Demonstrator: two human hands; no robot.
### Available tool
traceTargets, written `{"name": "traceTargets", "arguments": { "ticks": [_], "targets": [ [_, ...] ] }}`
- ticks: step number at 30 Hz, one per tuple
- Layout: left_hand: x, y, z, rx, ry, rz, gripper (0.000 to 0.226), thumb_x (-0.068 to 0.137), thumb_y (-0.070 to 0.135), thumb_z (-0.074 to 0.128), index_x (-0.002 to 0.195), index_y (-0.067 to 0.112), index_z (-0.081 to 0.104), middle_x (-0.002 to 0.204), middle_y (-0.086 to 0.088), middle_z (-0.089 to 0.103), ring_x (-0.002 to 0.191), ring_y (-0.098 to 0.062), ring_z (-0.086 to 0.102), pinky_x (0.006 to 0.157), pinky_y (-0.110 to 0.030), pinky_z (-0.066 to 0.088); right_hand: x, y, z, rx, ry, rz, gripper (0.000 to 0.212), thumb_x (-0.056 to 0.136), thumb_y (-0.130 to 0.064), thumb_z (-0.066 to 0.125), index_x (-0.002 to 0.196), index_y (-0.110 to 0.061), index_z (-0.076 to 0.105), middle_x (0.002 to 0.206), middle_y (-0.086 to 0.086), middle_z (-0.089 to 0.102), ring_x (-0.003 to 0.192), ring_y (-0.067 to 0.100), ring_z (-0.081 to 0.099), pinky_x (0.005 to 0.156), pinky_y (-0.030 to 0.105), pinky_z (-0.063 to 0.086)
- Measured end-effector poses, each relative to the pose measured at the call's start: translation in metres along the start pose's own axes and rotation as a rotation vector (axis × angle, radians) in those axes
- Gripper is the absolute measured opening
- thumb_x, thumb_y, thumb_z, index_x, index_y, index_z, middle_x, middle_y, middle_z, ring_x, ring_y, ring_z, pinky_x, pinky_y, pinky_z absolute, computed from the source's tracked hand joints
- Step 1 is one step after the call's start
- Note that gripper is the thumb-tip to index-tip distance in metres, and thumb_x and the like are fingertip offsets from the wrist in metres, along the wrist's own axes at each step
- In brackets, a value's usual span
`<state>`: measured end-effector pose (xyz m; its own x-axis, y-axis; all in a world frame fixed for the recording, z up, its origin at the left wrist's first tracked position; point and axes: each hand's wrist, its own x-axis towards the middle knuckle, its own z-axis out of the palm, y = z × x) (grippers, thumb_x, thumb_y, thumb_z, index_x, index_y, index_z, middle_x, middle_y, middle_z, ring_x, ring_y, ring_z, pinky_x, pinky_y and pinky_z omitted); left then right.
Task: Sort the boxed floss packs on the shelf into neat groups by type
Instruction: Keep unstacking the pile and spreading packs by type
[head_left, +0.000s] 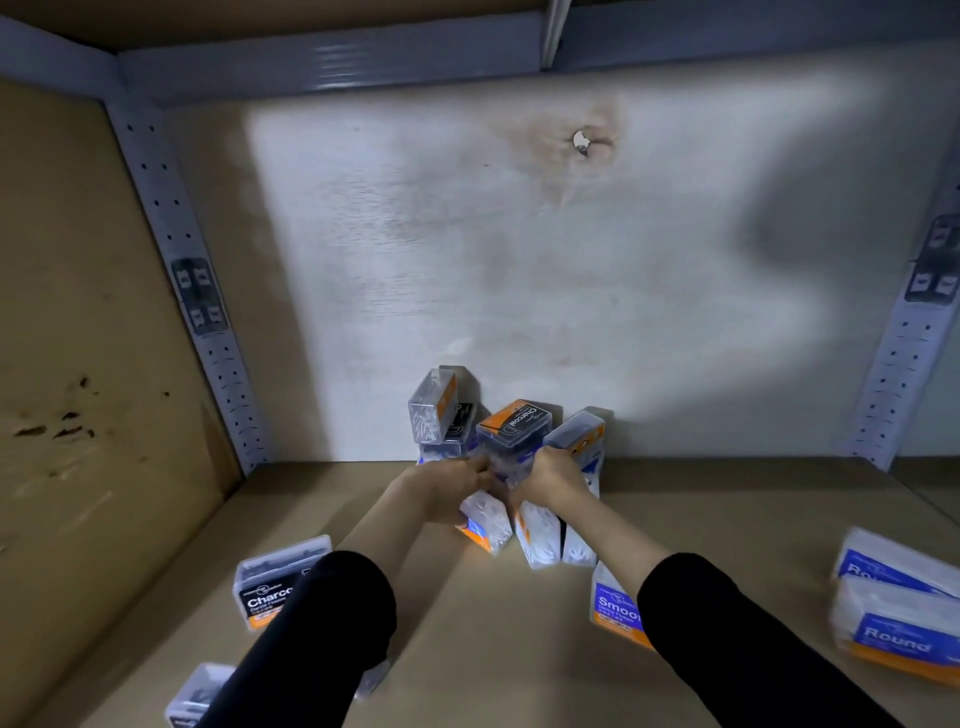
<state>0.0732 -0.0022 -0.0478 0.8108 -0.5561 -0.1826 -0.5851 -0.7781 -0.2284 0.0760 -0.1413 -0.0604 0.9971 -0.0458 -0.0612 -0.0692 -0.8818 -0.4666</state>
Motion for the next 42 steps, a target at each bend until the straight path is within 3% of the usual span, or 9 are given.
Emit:
{"name": "traceTargets", "arguments": {
  "ticks": [2,6,10,13,16,21,29,35,42],
  "targets": [
    [-0.006,0.002,-0.003,0.012,0.022,0.005,0.048,0.090,0.016,0.054,0.137,0.015,0.044,0.139,-0.005,0.045,0.130,-0.022,0.041,0.101,-0.027,0.034,0.000,-0.002,0.002,-0.007,0.034,0.029,0.054,0.082,-0.043,0.061,0.121,-0.006,0.054,0.122,0.013,0.060,0.110,0.026,0.059,0.057,0.023,0.040],
    [-0.010,-0.001,-0.001,0.018,-0.050,-0.084,0.053,0.081,0.019,0.064,0.129,0.007,0.047,0.129,-0.011,0.050,0.119,-0.029,0.052,0.093,-0.035,0.044,0.000,-0.005,0.003,0.067,0.079,0.126,0.050,0.081,-0.030,0.067,0.121,-0.003,0.054,0.125,0.013,0.058,0.114,0.027,0.057,0.087,0.028,0.049],
    [-0.016,-0.005,-0.003,-0.016,-0.090,-0.135,0.053,0.081,0.020,0.065,0.129,0.007,0.047,0.127,-0.011,0.053,0.117,-0.030,0.054,0.091,-0.036,0.046,-0.002,-0.005,-0.003,0.094,0.039,0.142,0.047,0.083,-0.023,0.067,0.122,-0.003,0.051,0.123,0.014,0.059,0.110,0.028,0.060,0.088,0.028,0.050],
    [-0.018,-0.008,-0.003,-0.046,-0.099,-0.172,0.056,0.083,0.020,0.066,0.133,0.009,0.043,0.132,-0.010,0.051,0.121,-0.029,0.051,0.093,-0.034,0.045,0.000,-0.002,-0.012,0.085,-0.014,0.054,0.029,0.085,-0.019,0.062,0.107,-0.002,0.057,0.107,0.014,0.064,0.096,0.027,0.063,0.078,0.028,0.054],
    [-0.018,-0.008,-0.002,-0.071,-0.093,-0.183,0.057,0.083,0.020,0.066,0.134,0.010,0.042,0.133,-0.009,0.050,0.121,-0.027,0.051,0.092,-0.034,0.045,-0.004,0.001,-0.028,-0.018,-0.074,-0.103,0.012,0.087,-0.012,0.056,0.078,-0.004,0.058,0.081,0.010,0.062,0.084,0.024,0.057,0.059,0.022,0.042],
    [-0.018,-0.008,-0.002,-0.093,-0.093,-0.196,0.057,0.083,0.020,0.066,0.134,0.011,0.042,0.134,-0.009,0.050,0.121,-0.026,0.051,0.092,-0.033,0.045,-0.010,0.007,-0.038,-0.251,-0.200,-0.400,0.030,0.084,0.001,0.052,0.112,-0.004,0.062,0.119,0.013,0.062,0.108,0.025,0.058,0.090,0.031,0.047],
    [-0.015,-0.009,-0.001,-0.140,-0.080,-0.201,0.055,0.083,0.019,0.067,0.133,0.012,0.045,0.133,-0.009,0.054,0.119,-0.027,0.053,0.093,-0.033,0.045,-0.014,0.010,-0.032,-0.618,-0.258,-0.584,0.055,0.086,0.000,0.054,0.137,-0.011,0.038,0.139,0.012,0.042,0.125,0.026,0.044,0.098,0.032,0.042],
    [-0.010,-0.014,0.006,-0.170,-0.081,-0.233,0.060,0.080,0.023,0.070,0.134,0.013,0.045,0.135,-0.008,0.051,0.121,-0.026,0.052,0.094,-0.033,0.045,-0.014,0.006,-0.027,-0.792,-0.275,-0.667,0.057,0.087,-0.002,0.054,0.140,-0.013,0.035,0.142,0.012,0.036,0.127,0.029,0.042,0.101,0.036,0.041],
    [-0.008,-0.015,0.009,-0.200,-0.053,-0.272,0.059,0.079,0.025,0.071,0.131,0.014,0.048,0.132,-0.008,0.055,0.119,-0.026,0.054,0.093,-0.033,0.046,-0.003,0.006,-0.019,-0.680,-0.228,-0.635,0.050,0.084,-0.009,0.060,0.132,-0.011,0.047,0.132,0.011,0.045,0.119,0.026,0.047,0.093,0.033,0.044]
  ]
}}
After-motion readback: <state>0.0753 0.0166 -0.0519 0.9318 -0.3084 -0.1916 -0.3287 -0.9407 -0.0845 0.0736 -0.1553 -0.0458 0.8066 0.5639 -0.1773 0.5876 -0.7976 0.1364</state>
